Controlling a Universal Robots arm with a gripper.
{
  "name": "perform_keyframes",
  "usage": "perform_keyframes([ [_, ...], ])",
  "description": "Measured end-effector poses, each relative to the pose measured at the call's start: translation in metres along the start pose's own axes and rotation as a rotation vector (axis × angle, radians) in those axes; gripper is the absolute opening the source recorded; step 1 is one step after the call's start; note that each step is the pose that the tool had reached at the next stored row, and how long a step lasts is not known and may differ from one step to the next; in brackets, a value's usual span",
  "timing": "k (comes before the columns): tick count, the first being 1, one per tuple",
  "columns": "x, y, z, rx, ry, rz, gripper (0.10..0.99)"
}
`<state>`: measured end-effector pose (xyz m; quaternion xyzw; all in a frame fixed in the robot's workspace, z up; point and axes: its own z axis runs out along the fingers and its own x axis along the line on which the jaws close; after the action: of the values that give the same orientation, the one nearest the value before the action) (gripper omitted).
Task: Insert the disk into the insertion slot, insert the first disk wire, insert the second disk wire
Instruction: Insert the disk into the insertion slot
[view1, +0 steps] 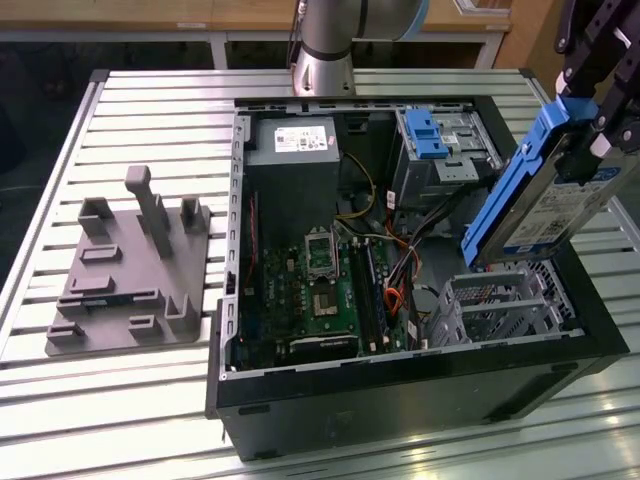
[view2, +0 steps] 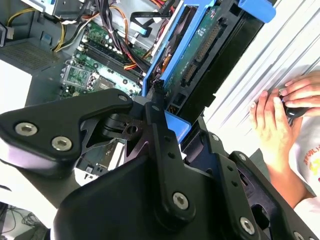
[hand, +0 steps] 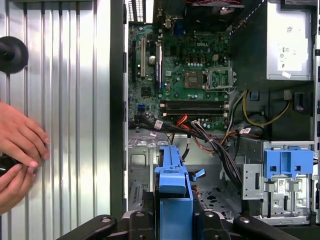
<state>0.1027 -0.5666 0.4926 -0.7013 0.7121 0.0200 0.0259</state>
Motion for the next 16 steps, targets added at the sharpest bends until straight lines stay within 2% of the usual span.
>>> perform_keyframes([
  [2,0.0000,0.0000,0.0001,0.005,-0.0001,0.000,0.365],
  [10,0.0000,-0.0003,0.0002,0.006,0.0001,0.000,0.365],
  [16,0.0000,-0.0047,0.0015,0.006,-0.0001,0.000,0.365],
])
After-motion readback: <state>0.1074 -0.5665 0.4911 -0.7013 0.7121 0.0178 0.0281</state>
